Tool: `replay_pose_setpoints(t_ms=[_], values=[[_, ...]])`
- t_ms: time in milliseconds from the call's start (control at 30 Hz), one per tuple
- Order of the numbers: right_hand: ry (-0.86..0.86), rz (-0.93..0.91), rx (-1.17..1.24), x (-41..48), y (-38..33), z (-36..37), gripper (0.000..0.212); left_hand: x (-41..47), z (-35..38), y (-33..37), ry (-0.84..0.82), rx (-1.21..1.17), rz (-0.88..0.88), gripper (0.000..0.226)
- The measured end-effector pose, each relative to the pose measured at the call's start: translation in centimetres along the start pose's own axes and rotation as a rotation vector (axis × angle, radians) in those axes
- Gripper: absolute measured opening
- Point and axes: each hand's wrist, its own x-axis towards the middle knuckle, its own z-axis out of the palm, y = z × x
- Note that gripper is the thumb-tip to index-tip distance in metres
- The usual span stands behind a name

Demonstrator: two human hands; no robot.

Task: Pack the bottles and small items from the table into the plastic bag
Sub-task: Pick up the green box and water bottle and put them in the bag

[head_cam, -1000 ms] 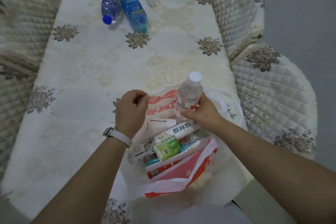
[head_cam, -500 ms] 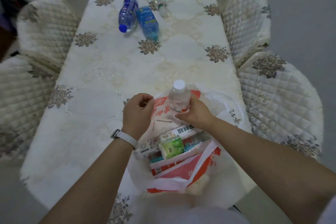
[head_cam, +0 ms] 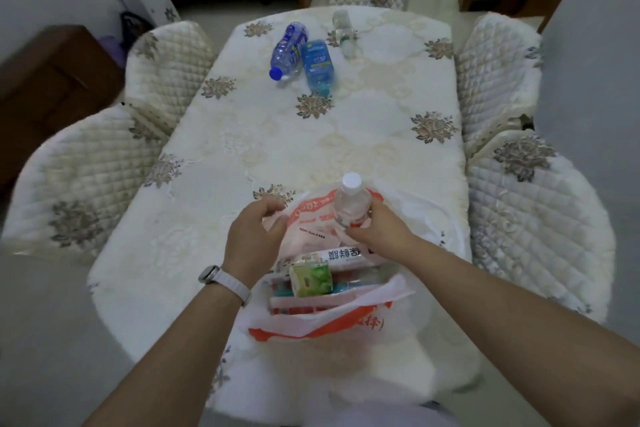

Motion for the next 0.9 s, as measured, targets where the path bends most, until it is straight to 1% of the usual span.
replay_pose_setpoints(t_ms=[100, 167, 233, 333, 467, 533, 600, 733, 833, 900], values=[[-0.015, -0.021, -0.035, -1.2, -0.9, -1.7, 0.047, -2.1, -0.5, 1.2, 0.052, 0.060, 0.018, 0.014], [0.001, -0.055, -0.141, -2.1, -1.2, -2.7, 0.047, -3.7, -0.5, 2.0, 0.062, 0.098, 0.031, 0.017], [0.028, -0.107, -0.251, -3.0, -1.4, -3.7, 0.052, -5.1, -0.6, 2.7, 0.057, 0.151, 0.046, 0.021], [0.046, -0.233, -0.396, -4.7, -2.2, -4.6, 0.055, -7.0, -0.6, 3.0, 0.034, 0.274, 0.093, 0.029], [0.063, -0.451, -0.586, -6.7, -4.2, -4.1, 0.051, -9.6, -1.4, 2.8, 0.049, 0.466, 0.186, 0.039], [0.025, -0.504, -0.670, -7.4, -5.1, -3.1, 0.051, -10.8, -2.0, 2.4, 0.046, 0.542, 0.221, 0.047], [-0.011, -0.543, -0.736, -7.9, -5.9, -1.8, 0.052, -11.6, -2.8, 1.8, 0.046, 0.594, 0.224, 0.050], [-0.045, -0.653, -0.840, -8.6, -7.5, 1.8, 0.054, -13.2, -4.9, -1.0, 0.090, 0.605, 0.219, 0.047], [-0.042, -0.724, -0.882, -8.9, -9.3, 5.8, 0.047, -14.8, -7.4, -4.1, 0.137, 0.604, 0.200, 0.046], [-0.061, -0.770, -0.898, -9.3, -11.2, 9.0, 0.046, -16.0, -9.7, -6.7, 0.173, 0.602, 0.187, 0.045]])
